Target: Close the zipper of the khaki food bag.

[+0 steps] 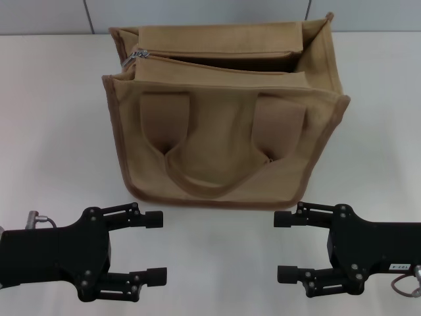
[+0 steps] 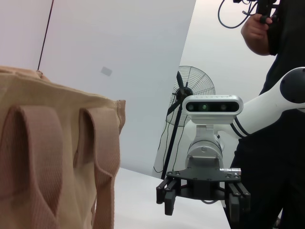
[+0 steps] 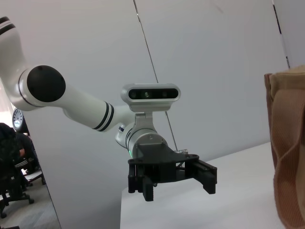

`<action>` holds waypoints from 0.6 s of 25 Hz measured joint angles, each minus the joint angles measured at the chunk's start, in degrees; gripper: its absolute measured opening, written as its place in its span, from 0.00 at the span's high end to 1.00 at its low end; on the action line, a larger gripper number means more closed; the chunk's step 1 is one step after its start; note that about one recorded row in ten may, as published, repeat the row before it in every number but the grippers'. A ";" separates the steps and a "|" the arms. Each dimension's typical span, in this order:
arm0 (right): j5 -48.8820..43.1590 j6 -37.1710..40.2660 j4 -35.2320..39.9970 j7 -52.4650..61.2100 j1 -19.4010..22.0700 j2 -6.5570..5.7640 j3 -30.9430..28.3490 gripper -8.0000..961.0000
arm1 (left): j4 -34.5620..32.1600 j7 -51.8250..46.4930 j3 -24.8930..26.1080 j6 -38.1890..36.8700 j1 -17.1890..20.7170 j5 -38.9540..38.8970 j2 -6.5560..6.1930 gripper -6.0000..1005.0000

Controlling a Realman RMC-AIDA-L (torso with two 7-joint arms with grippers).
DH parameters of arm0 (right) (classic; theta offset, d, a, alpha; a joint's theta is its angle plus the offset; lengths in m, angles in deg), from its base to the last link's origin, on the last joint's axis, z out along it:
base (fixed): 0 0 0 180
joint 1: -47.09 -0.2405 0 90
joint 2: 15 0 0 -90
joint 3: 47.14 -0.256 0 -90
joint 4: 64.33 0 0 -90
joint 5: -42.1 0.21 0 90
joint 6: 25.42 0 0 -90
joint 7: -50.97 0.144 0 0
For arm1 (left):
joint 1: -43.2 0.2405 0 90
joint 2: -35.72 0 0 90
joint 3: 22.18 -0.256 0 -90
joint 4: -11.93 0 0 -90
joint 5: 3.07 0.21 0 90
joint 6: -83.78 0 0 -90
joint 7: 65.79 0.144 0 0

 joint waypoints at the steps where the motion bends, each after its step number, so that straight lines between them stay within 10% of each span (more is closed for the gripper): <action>1: 0.00 0.01 0.00 0.00 0.00 0.00 0.00 0.16 | 0.00 0.01 0.00 0.00 0.00 0.00 0.00 0.17; 15: 0.00 0.04 -0.01 0.00 -0.09 0.00 0.00 0.16 | 0.00 0.25 0.00 -0.12 0.04 0.00 0.00 0.18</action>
